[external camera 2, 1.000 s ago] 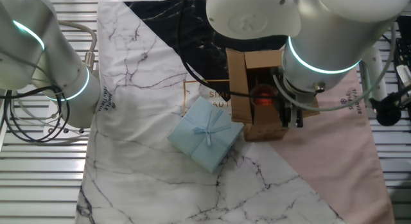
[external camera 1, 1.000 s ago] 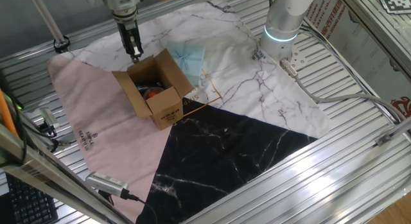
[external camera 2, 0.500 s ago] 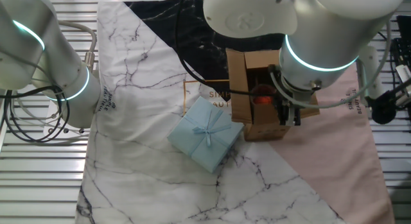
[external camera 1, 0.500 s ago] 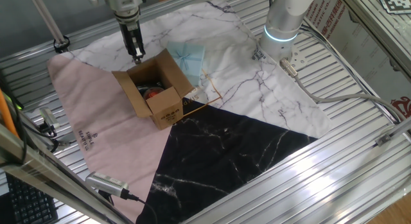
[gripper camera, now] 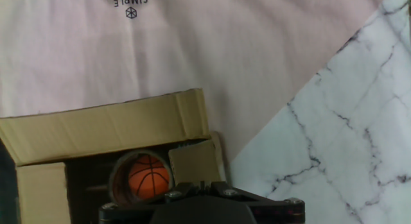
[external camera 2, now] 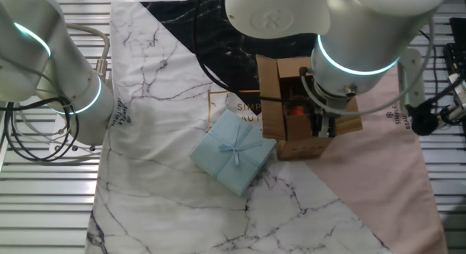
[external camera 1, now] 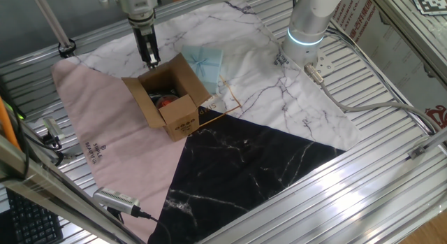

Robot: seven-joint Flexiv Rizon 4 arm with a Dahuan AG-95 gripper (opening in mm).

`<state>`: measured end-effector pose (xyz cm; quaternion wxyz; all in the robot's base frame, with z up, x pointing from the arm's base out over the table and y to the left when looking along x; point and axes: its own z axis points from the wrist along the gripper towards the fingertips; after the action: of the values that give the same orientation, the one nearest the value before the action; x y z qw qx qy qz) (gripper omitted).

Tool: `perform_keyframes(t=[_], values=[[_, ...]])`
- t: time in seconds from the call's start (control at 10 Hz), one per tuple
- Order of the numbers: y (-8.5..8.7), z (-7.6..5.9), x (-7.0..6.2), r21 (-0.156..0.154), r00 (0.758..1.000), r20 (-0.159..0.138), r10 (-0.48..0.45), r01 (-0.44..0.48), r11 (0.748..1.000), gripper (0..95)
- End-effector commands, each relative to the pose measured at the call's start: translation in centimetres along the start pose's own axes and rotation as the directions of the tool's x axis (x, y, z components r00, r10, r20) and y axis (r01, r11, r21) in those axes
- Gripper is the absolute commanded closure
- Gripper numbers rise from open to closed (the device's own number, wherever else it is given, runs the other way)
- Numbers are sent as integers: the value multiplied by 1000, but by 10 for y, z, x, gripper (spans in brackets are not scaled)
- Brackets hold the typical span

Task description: Cover the box

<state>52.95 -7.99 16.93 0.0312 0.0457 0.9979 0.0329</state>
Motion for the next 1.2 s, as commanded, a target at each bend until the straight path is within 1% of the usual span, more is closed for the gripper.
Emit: perform_keyframes(t=[0.1,0.2,0.3,0.5,0.9,1.2], values=[[2,2,0,0,1000,0,1,-1,1000,950],[5,5,1,0,1000,1,3,-3,1000,950],[5,6,1,4,1000,1,2,-2,1000,950],[5,11,3,1,1000,2,2,-2,1000,950],[-4,17,6,-6,1000,5,-5,5,1000,950],[2,25,8,-5,1000,12,8,-8,1000,950]])
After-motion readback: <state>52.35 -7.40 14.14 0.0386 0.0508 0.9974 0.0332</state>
